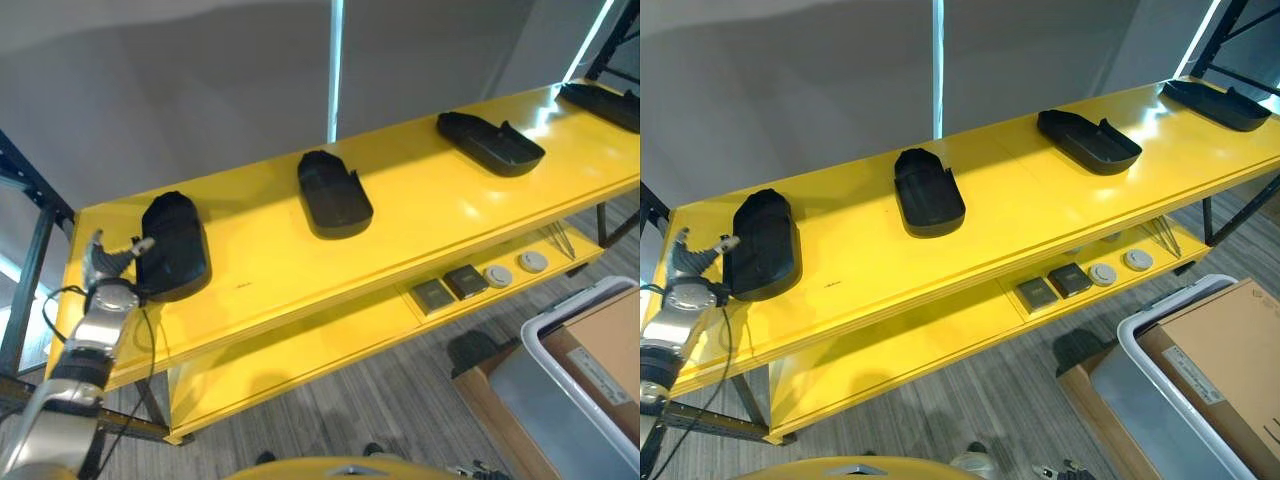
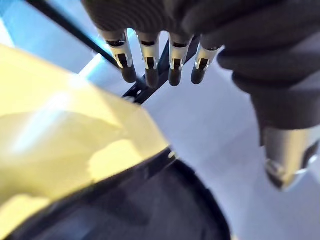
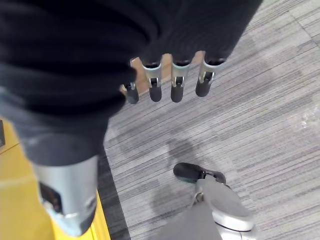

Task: Move parts from the plastic box to the shelf.

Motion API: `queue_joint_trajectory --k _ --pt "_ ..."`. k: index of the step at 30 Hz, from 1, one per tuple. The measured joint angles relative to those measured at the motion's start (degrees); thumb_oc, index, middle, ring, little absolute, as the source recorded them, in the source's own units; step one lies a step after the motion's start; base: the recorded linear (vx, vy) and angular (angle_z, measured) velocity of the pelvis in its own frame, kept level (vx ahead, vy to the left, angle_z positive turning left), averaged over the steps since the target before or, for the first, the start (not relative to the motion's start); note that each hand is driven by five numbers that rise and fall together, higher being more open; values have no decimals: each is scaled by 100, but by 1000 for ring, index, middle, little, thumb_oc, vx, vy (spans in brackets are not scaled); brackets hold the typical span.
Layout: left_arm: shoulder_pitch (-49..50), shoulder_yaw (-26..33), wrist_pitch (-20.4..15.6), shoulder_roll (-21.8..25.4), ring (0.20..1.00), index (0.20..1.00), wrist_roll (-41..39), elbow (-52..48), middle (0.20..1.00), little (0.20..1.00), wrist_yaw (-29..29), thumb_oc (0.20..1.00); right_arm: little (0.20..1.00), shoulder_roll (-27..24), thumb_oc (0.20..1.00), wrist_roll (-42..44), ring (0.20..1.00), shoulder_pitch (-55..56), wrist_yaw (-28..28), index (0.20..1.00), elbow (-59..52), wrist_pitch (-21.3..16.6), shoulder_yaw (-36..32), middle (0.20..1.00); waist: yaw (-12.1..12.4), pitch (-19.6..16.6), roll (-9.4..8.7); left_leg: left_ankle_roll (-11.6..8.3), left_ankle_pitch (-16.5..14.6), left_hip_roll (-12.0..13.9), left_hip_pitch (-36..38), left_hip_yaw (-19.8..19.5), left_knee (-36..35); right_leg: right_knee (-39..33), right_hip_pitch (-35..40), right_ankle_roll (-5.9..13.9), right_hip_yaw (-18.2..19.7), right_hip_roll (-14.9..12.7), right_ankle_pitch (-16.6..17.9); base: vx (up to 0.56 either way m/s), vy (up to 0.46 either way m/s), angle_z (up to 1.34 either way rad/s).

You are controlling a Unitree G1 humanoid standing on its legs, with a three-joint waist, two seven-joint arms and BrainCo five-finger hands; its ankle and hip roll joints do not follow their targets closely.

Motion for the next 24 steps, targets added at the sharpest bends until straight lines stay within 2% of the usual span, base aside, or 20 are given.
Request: queue_joint_trajectory --k 3,4,6,8,10,12,13,15,17,18,19,21,24 --pt "518 665 -16 257 1000 1000 387 -881 1000 1000 107 1000 1000 17 1000 -1 1000 106 1 1000 -102 10 -40 1000 116 4 1 -3 1 -1 3 -83 1 0 52 13 -113 -1 -22 7 -5 15" --pt "737 948 -59 375 1000 1000 579 -1102 1000 1000 166 1000 1000 38 1000 -1 1000 170 0 1000 -171 12 -50 1000 237 4 4 -6 2 -1 25 -118 1 -1 94 18 -133 1 -51 4 -1 15" --pt "865 1170 -106 398 1000 1000 629 -1231 1000 1000 178 1000 1000 54 1000 -1 1000 167 1 1000 -180 12 -51 1000 319 7 8 -5 2 -5 20 -153 1 -1 111 21 -165 -1 -57 -1 0 14" --pt "1135 1463 -200 399 1000 1000 666 -1608 1000 1000 122 1000 1000 138 1000 -1 1000 139 -6 1000 -213 14 -87 1000 432 21 -13 -8 4 -12 17 -241 0 -1 164 29 -257 -4 -86 -16 5 19" --pt "1455 1661 -426 371 1000 1000 503 -2119 1000 1000 -197 1000 1000 230 1000 -4 1000 150 -23 1000 -278 30 -83 1000 594 25 -31 -33 -14 -12 16 -262 0 -1 174 14 -273 -4 -115 -20 7 9" --pt "1628 1639 -647 265 1000 1000 144 -2612 1000 1000 -634 1000 1000 291 1000 -4 1000 163 -44 1000 -377 45 -84 1000 727 27 -28 -49 -27 -24 -7 -303 -1 -1 177 15 -307 -10 -115 -26 16 11" --pt "1821 1637 -754 69 1000 1000 -203 -3132 1000 1000 -1014 1000 1000 338 1000 -3 1000 136 -46 1000 -417 32 -91 1000 740 27 -30 -39 -31 -38 -18 -342 -1 0 185 20 -345 -18 -119 -30 19 12" --pt "2006 1508 -908 -181 1000 1000 -529 -3524 1000 1000 -1385 1000 1000 380 1000 -5 1000 97 -48 1000 -434 23 -100 1000 734 28 -20 -35 -23 -53 -41 -377 0 0 186 26 -386 -29 -124 -28 10 11" --pt "2066 1401 -949 -409 1000 1000 -656 -3522 1000 1000 -1593 1000 1000 434 1000 -6 1000 97 -49 1000 -471 37 -91 1000 735 31 -5 -21 1 -57 -57 -390 0 0 180 29 -401 -28 -126 -26 0 4" --pt "2205 1298 -1005 -610 1000 1000 -764 -3392 1000 1000 -1662 1000 1000 445 1000 -5 1000 98 -112 1000 -419 44 -74 1000 816 78 -59 0 41 -58 -91 -436 2 0 175 38 -443 -20 -138 0 0 0" --pt "2259 1268 -1136 -663 1000 1000 -970 -3352 1000 1000 -1739 1000 1000 449 1000 32 1000 115 -140 1000 -420 16 -79 1000 823 89 -28 2 58 -59 -109 -445 44 2 149 51 -446 -27 -148 34 21 1" --pt "2378 1177 -1782 -1069 1000 1000 -1920 -3265 1000 1000 -2065 1000 1000 449 1000 119 1000 207 -341 1000 -488 -197 -102 1000 831 37 34 6 56 -81 -316 -531 91 29 -26 86 -469 -56 -174 68 14 8" --pt "2631 892 -1845 -1389 1000 1000 -2226 -3246 1000 1000 -2367 1000 1000 473 1000 187 1000 360 -404 1000 -654 -227 -84 1000 819 150 191 4 60 -104 -374 -542 84 66 -58 91 -554 -97 -177 83 5 14"
